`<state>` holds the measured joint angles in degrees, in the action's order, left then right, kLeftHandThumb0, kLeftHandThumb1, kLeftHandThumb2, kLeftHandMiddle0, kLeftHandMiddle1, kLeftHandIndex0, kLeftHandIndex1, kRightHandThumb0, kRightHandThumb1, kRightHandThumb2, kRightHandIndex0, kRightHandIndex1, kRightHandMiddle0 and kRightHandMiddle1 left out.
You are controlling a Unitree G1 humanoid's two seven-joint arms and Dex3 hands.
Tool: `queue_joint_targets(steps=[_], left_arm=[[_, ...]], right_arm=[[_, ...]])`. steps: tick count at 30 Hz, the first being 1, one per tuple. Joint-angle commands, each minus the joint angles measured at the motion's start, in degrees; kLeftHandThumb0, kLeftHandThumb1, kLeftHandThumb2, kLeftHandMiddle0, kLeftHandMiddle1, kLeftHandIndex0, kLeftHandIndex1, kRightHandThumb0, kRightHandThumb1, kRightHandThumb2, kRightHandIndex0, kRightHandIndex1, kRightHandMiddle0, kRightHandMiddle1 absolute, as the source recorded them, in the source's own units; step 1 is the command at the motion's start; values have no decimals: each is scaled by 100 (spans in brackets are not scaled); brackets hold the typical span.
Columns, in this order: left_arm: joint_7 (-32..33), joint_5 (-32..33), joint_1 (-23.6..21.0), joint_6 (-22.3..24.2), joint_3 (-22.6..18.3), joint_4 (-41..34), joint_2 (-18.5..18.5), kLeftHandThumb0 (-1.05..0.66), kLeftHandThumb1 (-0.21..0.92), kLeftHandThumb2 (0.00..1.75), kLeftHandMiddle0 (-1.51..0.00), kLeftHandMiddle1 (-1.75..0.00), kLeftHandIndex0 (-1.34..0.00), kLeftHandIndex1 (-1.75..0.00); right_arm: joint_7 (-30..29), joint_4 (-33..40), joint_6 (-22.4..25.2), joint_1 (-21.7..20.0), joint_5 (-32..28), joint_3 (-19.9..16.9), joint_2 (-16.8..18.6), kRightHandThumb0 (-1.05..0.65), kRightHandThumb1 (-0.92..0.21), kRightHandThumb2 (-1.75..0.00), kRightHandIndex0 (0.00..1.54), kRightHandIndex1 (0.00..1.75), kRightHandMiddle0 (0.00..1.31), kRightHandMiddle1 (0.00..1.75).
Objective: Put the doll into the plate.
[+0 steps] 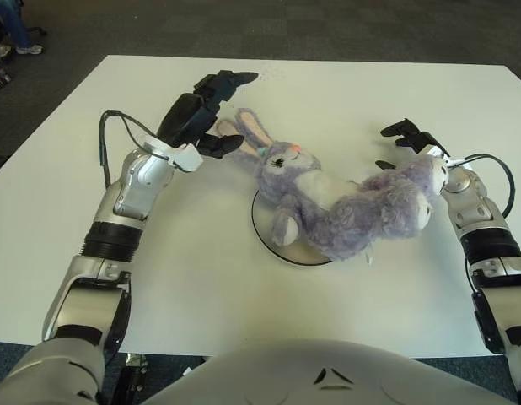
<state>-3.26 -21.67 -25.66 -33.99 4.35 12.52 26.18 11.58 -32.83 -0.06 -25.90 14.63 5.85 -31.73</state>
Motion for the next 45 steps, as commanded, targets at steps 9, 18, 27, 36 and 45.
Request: queue_joint_targets(steps=[9,18,27,36,45], left_arm=[[480,559,28,36,-317,725,-563,-69,90,64,-54,-124,0,-126],[793,801,15,183,-519,1267,-920,-44,82,68,-68,-148,-17,-163],[946,1618,-293,-331,-955,3551,-1491,-37,77,73,-80,-158,-28,-174],[862,1866,-546,-747,-1132,4461,-1593,-37,74,77,-84,-161,-30,-175],[705,2037,-679,-878,-1190,4752,-1727,-37,72,80,-99,-174,-31,-175]], right_arm=[[-363,-465,304,432,-140,-200,376,-40,-33,-108,18,117,0,125],[-830,-500,140,455,-440,-641,657,-27,-27,-120,23,148,12,138],[-1066,-778,-151,359,-837,-1074,866,39,-47,-103,53,163,25,147],[-1328,-1014,-424,293,-990,-1274,976,2,-45,-108,60,164,37,157],[-1585,-1166,-640,216,-1126,-1461,1084,0,-37,-119,63,161,42,165]])
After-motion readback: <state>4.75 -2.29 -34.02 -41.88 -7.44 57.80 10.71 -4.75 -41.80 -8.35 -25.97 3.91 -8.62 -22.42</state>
